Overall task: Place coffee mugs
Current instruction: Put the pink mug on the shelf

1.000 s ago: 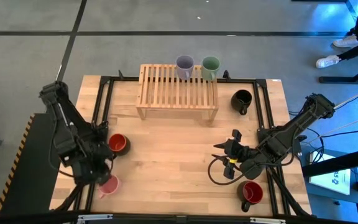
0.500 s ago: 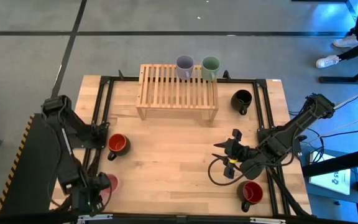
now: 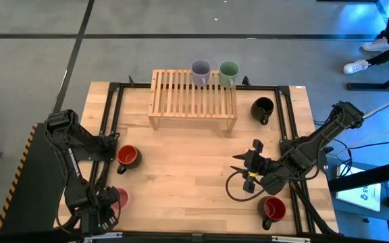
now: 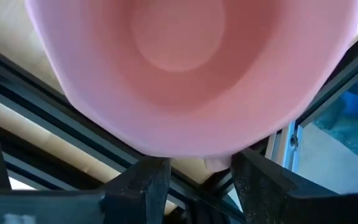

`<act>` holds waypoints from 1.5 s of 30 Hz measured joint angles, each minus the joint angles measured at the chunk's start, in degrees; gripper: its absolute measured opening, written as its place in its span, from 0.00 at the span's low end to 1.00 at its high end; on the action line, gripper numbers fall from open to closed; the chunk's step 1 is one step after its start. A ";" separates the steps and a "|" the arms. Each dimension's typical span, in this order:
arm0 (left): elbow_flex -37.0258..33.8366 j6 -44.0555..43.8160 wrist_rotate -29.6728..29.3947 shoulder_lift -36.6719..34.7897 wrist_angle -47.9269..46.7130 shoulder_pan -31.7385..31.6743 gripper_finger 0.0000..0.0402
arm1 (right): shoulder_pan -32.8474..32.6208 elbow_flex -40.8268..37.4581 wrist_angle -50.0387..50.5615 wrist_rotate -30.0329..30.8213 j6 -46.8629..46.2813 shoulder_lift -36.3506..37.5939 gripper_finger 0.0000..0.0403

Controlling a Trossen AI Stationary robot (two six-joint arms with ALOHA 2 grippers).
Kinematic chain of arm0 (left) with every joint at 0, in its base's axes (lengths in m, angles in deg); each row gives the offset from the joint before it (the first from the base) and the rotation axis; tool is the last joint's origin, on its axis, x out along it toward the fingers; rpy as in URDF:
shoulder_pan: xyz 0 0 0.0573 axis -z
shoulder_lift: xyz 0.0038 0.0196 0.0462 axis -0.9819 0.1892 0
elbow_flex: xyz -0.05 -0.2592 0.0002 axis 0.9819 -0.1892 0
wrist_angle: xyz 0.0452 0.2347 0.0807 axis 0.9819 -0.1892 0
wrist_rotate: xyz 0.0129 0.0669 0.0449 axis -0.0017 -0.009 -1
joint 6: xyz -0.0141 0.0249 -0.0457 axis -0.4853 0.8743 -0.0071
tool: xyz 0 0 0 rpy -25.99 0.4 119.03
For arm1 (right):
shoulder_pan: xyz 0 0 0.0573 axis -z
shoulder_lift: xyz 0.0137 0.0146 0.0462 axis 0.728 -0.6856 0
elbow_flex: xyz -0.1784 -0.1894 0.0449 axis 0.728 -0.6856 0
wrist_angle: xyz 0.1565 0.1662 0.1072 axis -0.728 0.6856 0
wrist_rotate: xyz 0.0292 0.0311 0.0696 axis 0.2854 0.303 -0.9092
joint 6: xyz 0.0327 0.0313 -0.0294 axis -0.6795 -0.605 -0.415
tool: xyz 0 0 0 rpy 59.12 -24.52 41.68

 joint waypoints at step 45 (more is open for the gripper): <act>36.73 39.90 -21.10 -5.46 -37.61 -40.15 0.11 | 0.48 0.00 -0.60 3.36 -2.97 -0.02 0.40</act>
